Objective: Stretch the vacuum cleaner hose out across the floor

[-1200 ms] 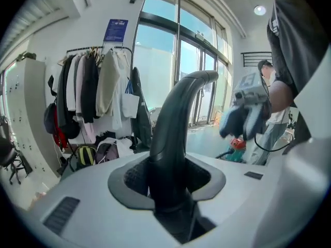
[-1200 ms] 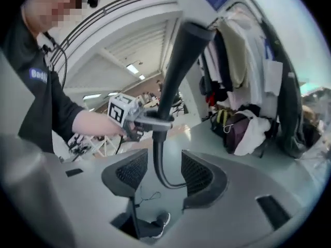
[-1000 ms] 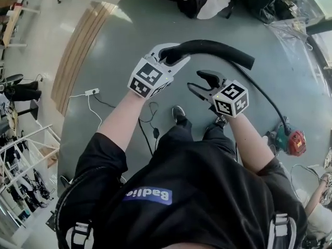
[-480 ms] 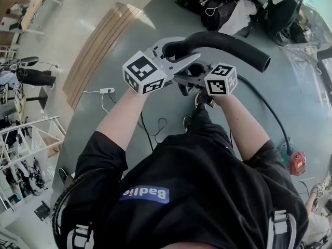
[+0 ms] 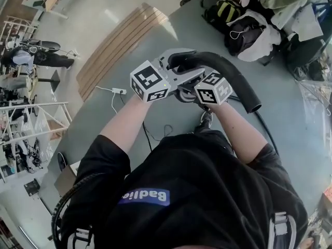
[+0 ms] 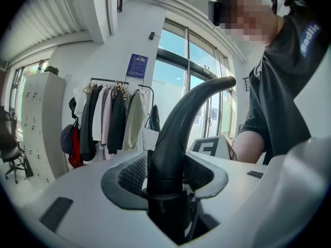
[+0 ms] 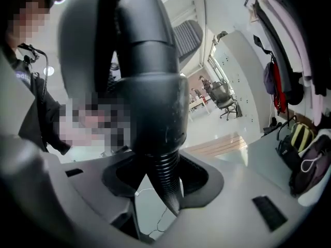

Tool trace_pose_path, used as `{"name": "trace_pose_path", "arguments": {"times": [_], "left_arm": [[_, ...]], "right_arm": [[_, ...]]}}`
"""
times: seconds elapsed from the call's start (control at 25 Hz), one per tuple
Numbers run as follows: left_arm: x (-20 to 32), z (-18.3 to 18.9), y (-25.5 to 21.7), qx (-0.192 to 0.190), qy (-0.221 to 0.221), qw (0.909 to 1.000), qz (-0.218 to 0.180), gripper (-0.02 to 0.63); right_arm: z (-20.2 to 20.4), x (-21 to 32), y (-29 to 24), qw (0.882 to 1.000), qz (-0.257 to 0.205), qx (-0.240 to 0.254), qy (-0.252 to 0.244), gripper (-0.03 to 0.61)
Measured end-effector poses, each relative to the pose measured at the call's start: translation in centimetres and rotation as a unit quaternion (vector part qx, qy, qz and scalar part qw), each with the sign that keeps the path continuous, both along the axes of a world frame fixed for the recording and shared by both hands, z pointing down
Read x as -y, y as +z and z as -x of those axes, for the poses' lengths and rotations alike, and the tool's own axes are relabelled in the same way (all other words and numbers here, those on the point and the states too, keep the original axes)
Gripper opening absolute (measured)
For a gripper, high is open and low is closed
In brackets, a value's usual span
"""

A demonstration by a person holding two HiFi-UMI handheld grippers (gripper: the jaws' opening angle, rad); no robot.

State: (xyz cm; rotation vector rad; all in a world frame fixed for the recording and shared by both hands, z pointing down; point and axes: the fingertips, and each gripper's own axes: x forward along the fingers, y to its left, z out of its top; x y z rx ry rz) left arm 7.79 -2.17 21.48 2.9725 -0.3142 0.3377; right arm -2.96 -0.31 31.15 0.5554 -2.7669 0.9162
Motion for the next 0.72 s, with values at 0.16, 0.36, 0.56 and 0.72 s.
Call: {"name": "trace_pose_path", "arguments": {"times": [0.16,0.36,0.56,0.72], "left_arm": [[4.3,2.3,0.0,-0.002,-0.046,0.9989,0.003,0.206],[10.8,8.8,-0.4,-0.086,-0.136,0.9829,0.09,0.204],[12.2,11.6,-1.4,-0.088,-0.092,0.9897,0.066,0.204],[13.5,14.5,-3.3,-0.092,-0.025,0.9946,0.041,0.204]], "right_arm": [[-1.1,5.7,0.8,0.998,0.01,-0.037,0.04,0.181],[-1.9,11.6,1.5,0.992,-0.008,-0.094,0.085,0.178],[-0.6,16.3,2.1,0.979,-0.032,-0.156,0.124,0.177],[2.8,19.3,1.6,0.965,-0.05,-0.208,0.154,0.176]]}}
